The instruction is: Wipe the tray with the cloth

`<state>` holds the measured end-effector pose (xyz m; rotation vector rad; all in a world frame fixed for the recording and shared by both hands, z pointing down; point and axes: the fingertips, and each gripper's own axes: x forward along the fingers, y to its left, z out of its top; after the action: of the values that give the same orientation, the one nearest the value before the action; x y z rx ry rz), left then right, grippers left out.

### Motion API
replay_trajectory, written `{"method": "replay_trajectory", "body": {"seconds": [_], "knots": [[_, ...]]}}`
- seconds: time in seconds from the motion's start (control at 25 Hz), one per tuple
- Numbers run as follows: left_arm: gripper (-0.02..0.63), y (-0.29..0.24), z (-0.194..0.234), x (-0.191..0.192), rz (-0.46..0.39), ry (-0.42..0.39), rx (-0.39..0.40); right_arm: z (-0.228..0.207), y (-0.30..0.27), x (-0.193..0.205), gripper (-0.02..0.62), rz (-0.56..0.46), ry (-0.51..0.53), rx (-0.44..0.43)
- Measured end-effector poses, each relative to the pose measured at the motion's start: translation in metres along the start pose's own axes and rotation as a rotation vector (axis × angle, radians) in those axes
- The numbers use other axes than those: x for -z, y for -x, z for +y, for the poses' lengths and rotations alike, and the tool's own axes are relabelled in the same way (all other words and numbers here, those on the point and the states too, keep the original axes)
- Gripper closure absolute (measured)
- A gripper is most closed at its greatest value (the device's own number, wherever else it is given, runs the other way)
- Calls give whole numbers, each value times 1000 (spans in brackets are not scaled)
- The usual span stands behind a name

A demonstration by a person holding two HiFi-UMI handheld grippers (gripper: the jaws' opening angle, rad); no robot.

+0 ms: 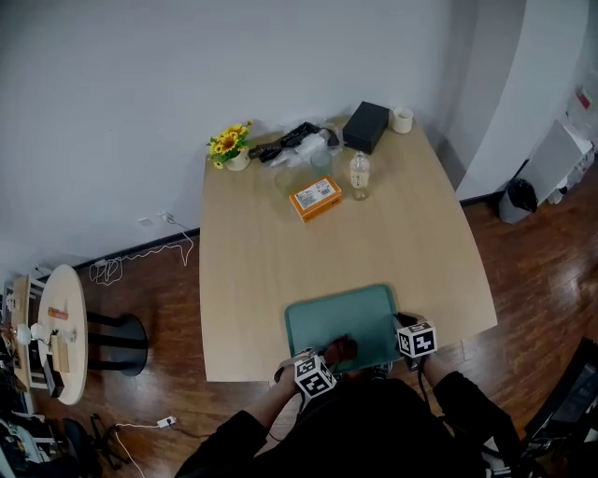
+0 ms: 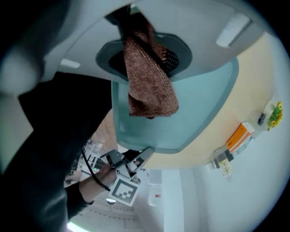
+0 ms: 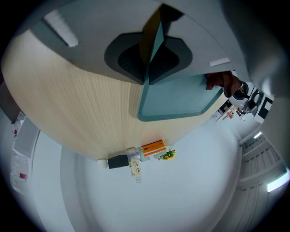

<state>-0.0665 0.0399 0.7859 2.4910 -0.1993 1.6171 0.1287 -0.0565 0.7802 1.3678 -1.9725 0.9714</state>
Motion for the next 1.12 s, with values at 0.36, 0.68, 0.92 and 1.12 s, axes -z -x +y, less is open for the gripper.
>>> {"method": "replay_trajectory", "body": {"seconds": [0.36, 0.68, 0.92, 1.12], "knots": [[525, -60, 0, -154, -104, -73, 220, 8, 0, 0, 560, 12, -15, -24], [525, -58, 108, -176, -14, -154, 40, 4, 4, 6, 560, 21, -9, -41], [525, -10, 146, -70, 0, 6, -35, 2, 4, 6, 558, 33, -8, -59], [525, 27, 126, 38, 45, 139, -139, -2, 7, 7, 558, 20, 5, -40]]}}
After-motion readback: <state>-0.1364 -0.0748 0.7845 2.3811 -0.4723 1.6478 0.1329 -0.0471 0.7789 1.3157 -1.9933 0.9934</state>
